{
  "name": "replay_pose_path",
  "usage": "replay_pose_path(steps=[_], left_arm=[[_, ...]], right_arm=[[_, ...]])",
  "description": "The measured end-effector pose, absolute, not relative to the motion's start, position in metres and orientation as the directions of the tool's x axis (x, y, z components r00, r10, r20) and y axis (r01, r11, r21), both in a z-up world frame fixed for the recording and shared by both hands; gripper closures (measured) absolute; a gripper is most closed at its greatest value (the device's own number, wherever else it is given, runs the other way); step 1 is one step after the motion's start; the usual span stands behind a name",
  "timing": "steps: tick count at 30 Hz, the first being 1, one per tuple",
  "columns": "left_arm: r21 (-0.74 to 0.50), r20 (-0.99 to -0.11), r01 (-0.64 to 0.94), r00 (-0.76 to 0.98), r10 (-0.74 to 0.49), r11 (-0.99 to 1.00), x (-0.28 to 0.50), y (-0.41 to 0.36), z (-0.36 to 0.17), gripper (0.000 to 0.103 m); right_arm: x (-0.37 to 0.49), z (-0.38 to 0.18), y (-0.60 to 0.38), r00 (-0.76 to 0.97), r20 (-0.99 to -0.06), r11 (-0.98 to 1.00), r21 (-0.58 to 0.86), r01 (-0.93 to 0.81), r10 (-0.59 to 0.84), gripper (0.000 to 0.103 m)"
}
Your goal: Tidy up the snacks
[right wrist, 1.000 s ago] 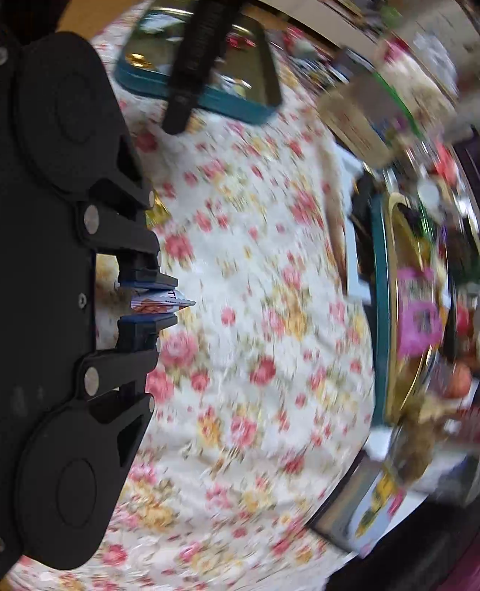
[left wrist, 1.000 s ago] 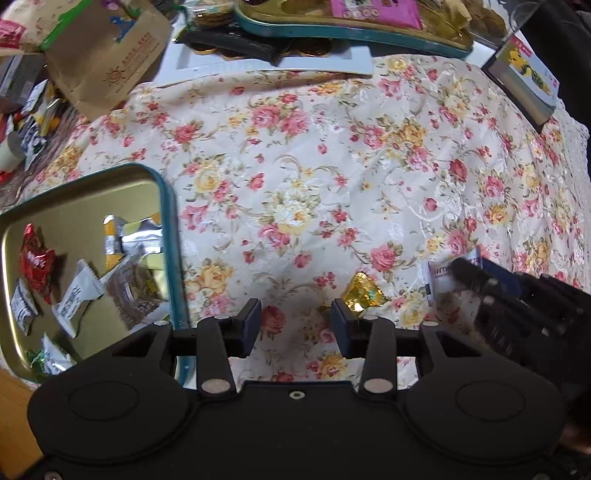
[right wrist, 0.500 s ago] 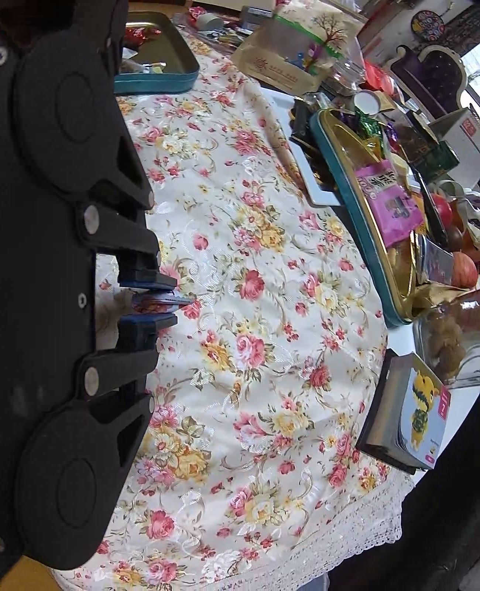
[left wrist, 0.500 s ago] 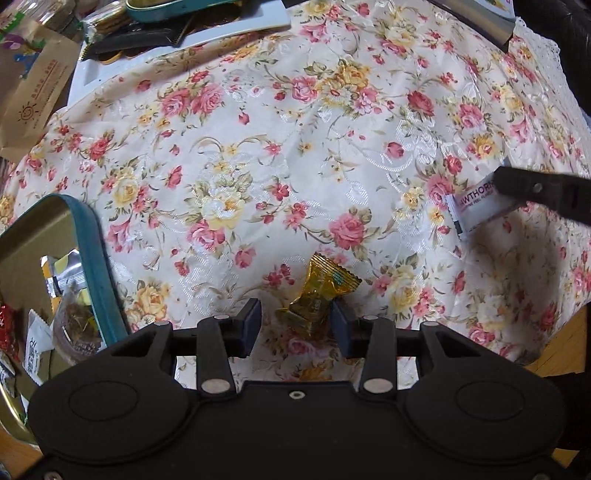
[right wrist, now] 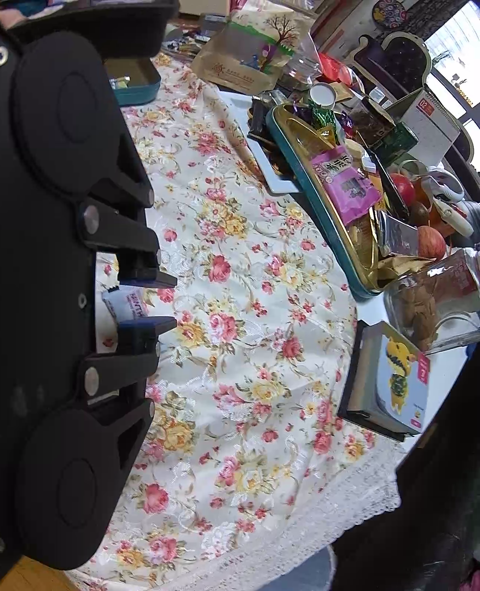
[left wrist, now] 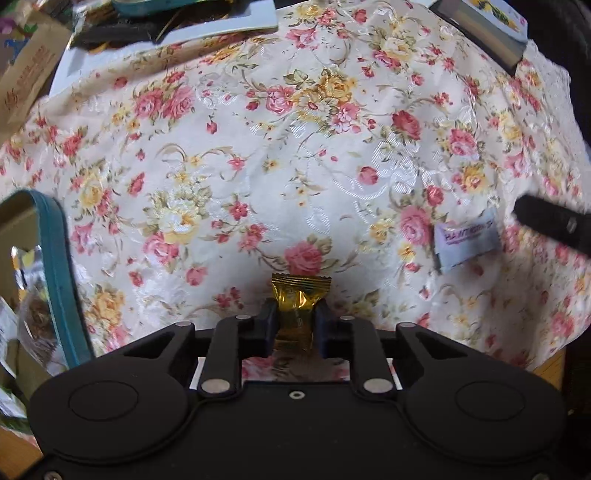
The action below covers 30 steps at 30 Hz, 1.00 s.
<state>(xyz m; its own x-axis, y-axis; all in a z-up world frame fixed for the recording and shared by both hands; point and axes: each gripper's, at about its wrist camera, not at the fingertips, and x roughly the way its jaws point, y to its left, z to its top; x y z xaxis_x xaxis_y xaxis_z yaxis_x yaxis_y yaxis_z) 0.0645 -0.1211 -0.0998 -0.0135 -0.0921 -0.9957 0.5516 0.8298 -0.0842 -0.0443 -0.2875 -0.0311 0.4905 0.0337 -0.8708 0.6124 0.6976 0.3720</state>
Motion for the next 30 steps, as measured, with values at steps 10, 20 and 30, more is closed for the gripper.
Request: replay_pose_path(steps=[10,20,30], left_arm=[[-0.120,-0.991,0.465,0.000,-0.136,0.877,0.084,-0.106,-0.083,0.075],[-0.133,-0.990,0.411,-0.011,-0.142,0.902,0.087,-0.089,-0.073,0.075],[-0.142,-0.989,0.399,-0.015,-0.149,0.906,0.084,-0.087,-0.061,0.075]], right_arm=[[-0.045,-0.064,-0.287,0.392,-0.901,0.593,0.421,0.687,0.186,0.070],[-0.031,-0.082,-0.301,0.419,-0.897,0.488,0.430,0.759,0.140,0.061],[-0.037,-0.075,-0.291,0.355,-0.928,0.539,0.359,0.762,0.116,0.061]])
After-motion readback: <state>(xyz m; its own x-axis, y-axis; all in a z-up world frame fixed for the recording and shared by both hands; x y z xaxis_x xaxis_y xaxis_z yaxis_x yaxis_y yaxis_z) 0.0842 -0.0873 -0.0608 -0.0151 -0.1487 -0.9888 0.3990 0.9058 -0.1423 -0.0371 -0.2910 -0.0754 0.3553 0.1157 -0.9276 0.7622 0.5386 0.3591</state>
